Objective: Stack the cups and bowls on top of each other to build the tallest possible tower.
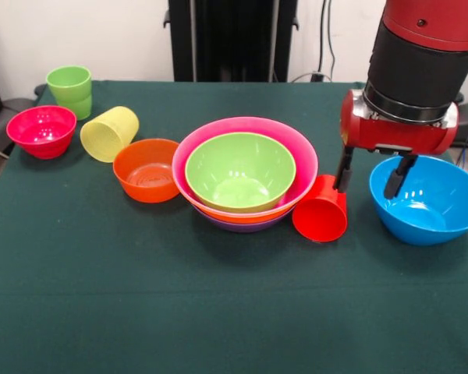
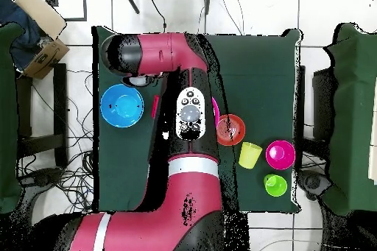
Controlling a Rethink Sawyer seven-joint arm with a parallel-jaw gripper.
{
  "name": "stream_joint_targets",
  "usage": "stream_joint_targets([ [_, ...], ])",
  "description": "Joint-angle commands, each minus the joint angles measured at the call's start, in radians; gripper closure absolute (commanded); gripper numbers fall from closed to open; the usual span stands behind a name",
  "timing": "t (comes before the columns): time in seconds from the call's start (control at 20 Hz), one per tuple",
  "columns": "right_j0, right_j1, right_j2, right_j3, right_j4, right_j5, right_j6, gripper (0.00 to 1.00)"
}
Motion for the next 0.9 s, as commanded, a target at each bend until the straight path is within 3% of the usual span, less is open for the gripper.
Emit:
stream_joint_targets([
  [0.05,0.016,0.024,0.038,0.099,-0.029,-0.051,0.058,0.0],
  [0.9,0.045,0.055,0.002,0.082,-0.019,-0.048,0.132,0.0],
])
